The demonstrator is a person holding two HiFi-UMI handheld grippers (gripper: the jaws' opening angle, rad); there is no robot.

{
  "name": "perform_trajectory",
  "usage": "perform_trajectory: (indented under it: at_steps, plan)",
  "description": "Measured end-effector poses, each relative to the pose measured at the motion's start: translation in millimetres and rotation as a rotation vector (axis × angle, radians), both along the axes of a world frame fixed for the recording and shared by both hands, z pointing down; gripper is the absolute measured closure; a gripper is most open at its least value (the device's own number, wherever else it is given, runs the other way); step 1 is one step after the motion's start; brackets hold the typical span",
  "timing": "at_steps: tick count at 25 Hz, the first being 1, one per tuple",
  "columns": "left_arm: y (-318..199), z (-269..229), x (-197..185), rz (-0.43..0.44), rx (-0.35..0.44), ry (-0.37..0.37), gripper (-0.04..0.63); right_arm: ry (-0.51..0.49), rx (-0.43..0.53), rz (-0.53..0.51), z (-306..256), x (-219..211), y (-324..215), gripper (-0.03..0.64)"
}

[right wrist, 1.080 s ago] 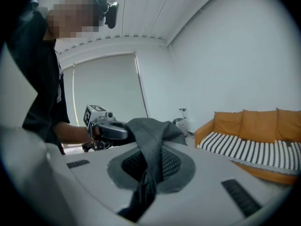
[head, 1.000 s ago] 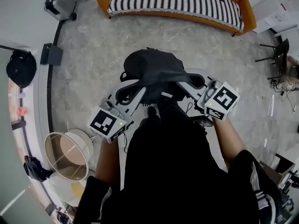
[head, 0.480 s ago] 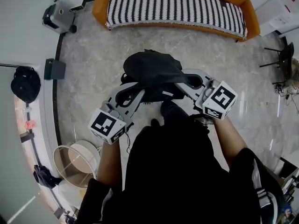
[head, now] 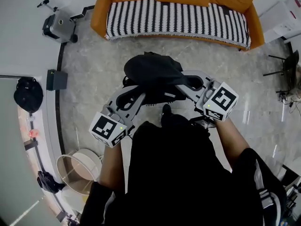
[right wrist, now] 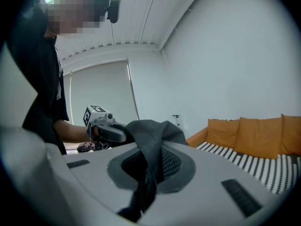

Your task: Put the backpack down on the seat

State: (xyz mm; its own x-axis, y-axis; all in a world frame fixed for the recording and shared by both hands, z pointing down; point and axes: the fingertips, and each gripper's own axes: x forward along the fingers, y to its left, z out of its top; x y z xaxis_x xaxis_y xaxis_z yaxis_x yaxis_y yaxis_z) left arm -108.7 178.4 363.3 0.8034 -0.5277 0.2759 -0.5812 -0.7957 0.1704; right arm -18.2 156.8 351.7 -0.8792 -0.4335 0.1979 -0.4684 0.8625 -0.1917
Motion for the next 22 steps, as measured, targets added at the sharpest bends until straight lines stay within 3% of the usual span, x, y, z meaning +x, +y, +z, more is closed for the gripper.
perform_trajectory:
  at_steps: [22]
  plan:
    - [-98.3,3.6,19.0,0.024,-0.01,0.019,0.532,0.019,-0.02,0.041,8.8,20.1,-94.5,0.584]
